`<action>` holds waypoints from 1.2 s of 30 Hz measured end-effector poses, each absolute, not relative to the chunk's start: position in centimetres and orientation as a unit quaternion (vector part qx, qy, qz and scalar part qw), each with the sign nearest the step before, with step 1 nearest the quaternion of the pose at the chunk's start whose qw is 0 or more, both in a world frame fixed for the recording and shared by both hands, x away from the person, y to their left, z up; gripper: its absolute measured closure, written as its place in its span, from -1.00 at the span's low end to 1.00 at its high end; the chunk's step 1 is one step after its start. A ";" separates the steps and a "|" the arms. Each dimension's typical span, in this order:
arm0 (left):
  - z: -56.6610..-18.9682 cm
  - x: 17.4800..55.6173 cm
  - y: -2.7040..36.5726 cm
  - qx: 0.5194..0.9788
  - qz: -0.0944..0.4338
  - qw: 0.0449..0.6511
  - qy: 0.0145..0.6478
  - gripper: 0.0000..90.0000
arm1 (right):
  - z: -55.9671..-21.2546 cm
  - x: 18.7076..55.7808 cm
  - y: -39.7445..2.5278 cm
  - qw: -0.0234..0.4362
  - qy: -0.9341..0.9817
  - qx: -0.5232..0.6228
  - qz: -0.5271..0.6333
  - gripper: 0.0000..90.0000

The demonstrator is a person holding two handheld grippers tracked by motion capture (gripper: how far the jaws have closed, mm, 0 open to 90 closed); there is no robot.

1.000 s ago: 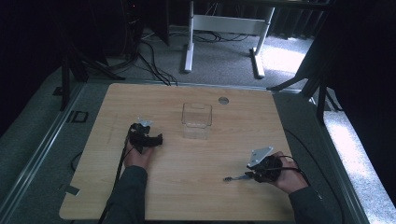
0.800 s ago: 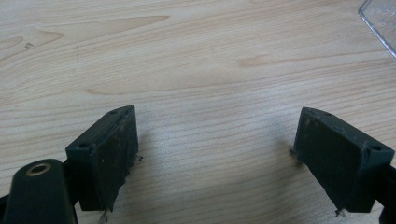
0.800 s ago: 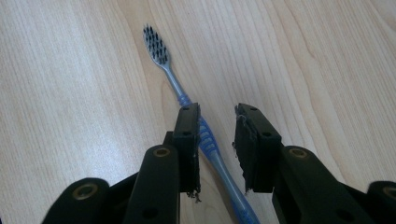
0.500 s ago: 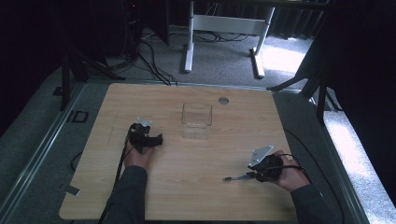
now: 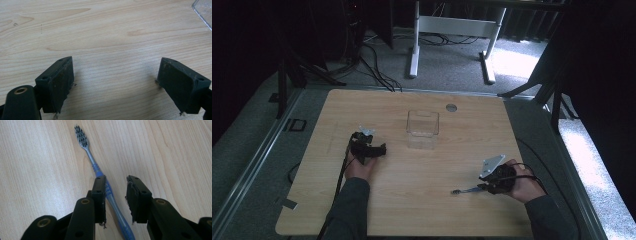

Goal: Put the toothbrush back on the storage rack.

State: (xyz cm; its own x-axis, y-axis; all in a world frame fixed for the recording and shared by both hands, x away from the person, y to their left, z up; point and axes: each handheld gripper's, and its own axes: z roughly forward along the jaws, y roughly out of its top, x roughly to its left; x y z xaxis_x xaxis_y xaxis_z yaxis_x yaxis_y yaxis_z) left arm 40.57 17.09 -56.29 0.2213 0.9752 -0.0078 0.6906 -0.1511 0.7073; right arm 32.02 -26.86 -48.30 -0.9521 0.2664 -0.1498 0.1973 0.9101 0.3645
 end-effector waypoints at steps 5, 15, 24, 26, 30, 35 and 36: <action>-56.3 40.6 17.1 0.721 0.236 0.301 0.578 -0.69 | -48.3 32.2 -27.0 0.097 0.974 0.111 0.172 0.52; -56.3 40.6 17.1 0.721 0.236 0.301 0.578 -0.69 | -48.5 32.4 -27.0 0.096 0.976 0.108 0.166 0.48; -56.3 40.6 17.1 0.721 0.236 0.301 0.578 -0.69 | -48.6 32.5 -26.7 0.092 0.978 0.101 0.160 0.48; -56.3 40.6 17.1 0.721 0.236 0.302 0.578 -0.69 | -48.6 32.6 -26.6 0.091 0.978 0.100 0.158 0.48; -56.3 40.6 17.1 0.721 0.236 0.301 0.578 -0.69 | -48.6 32.6 -26.5 0.087 0.979 0.099 0.156 0.48; -56.3 40.6 17.1 0.721 0.236 0.301 0.578 -0.69 | -48.7 32.7 -26.4 0.083 0.981 0.094 0.150 0.49; -56.3 40.6 17.1 0.721 0.236 0.301 0.578 -0.69 | -48.8 32.6 -26.3 0.081 0.981 0.095 0.148 0.49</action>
